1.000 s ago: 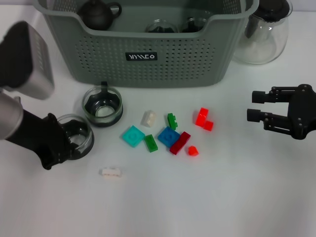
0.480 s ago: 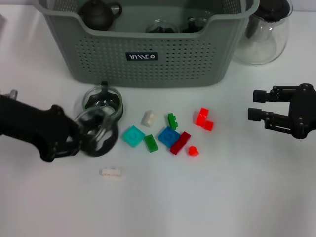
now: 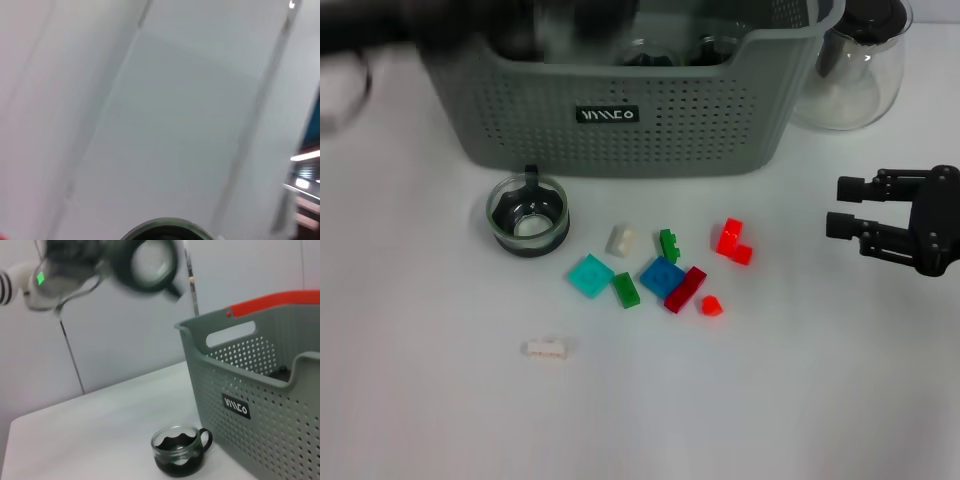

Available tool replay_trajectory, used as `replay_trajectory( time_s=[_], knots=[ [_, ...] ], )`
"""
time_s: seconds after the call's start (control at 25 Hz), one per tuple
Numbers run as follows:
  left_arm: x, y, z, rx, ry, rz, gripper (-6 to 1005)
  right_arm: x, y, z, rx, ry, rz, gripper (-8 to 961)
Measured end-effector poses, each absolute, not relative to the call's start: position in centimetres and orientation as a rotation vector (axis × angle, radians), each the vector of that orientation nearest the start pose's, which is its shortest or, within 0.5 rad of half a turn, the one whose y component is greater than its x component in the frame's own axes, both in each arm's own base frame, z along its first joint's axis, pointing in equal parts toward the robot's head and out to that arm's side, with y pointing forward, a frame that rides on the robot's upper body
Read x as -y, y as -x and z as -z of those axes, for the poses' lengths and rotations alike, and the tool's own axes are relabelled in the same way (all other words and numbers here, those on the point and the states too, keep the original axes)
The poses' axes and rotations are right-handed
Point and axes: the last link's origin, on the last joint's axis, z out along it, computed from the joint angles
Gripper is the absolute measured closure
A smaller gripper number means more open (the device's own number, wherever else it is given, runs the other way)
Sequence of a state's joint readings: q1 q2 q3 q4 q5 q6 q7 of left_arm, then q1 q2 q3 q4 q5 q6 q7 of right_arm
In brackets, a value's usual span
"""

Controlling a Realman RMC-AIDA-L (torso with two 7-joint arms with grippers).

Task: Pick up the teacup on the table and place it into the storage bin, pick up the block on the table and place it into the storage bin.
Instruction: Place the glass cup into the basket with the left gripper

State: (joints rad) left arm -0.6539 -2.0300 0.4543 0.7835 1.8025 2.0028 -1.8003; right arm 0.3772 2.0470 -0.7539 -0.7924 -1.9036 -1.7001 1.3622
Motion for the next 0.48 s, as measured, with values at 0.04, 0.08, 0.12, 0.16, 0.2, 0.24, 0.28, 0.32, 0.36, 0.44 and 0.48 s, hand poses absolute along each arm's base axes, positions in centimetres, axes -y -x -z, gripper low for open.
replay_trajectory(
  time_s=[0.04,0.08,0.12,0.16,0.2,0.24,0.28,0.32,0.36,0.44,0.48],
  knots=[
    [-34.4,17.9,-9.4,0.686,2.742,1.333,960,-29.3,-28.0,-3.1,-0.542,2.741,-0.740,464],
    [-35.8,16.9,-9.8,0.694,2.735,1.271,960,-29.3,-28.0,-3.2,-0.540,2.743,-0.744,464],
    [-36.8,16.0,-10.0,0.698,2.736,1.213,960,-29.3,-27.9,-3.2,-0.537,2.743,-0.749,464],
    [-38.3,14.7,-10.1,0.710,2.744,1.110,960,-29.3,-27.8,-3.3,-0.535,2.743,-0.753,464],
    [-40.4,13.2,-10.2,0.727,2.742,0.971,960,-29.4,-27.8,-3.3,-0.534,2.743,-0.756,464],
    [-40.8,12.8,-10.1,0.727,2.744,0.943,960,-29.4,-27.7,-3.3,-0.531,2.742,-0.759,464],
    [-42.0,12.0,-9.8,0.748,2.737,0.840,960,-29.5,-27.7,-3.3,-0.529,2.744,-0.761,464],
    [-43.3,11.0,-9.4,0.757,2.726,0.722,960,-29.5,-27.6,-3.3,-0.526,2.745,-0.763,464],
    [-43.3,11.0,-9.4,0.757,2.726,0.722,960,-29.5,-27.5,-3.2,-0.525,2.747,-0.765,465],
    [-45.8,9.5,-7.0,0.780,2.667,0.403,961,-29.5,-27.4,-3.2,-0.523,2.749,-0.766,465],
    [-46.3,9.5,-6.2,0.789,2.636,0.307,961,-29.5,-27.4,-3.1,-0.523,2.750,-0.768,465]
  ],
)
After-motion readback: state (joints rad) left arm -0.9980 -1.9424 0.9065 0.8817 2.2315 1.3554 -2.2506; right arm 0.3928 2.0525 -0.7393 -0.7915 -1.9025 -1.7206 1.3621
